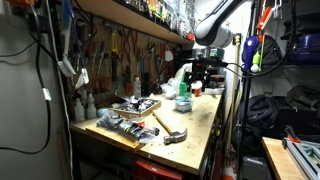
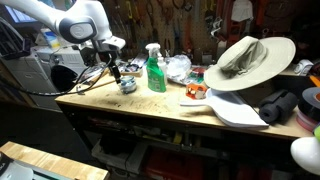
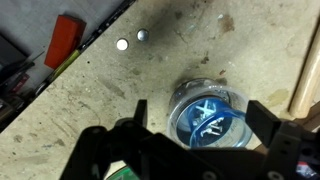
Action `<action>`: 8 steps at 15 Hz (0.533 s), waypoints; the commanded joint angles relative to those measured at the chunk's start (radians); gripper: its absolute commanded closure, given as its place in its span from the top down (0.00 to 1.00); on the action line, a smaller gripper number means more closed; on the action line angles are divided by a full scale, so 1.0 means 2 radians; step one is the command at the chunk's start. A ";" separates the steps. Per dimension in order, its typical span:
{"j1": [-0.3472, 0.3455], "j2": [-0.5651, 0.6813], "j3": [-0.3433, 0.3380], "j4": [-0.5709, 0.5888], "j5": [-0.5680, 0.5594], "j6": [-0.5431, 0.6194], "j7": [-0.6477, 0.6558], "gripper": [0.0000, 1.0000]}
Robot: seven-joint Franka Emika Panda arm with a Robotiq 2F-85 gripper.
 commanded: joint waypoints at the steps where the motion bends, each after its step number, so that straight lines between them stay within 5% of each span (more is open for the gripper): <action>1: -0.007 0.030 0.006 0.024 -0.023 0.000 0.062 1.00; 8: -0.002 0.062 0.002 0.052 -0.038 0.002 0.125 1.00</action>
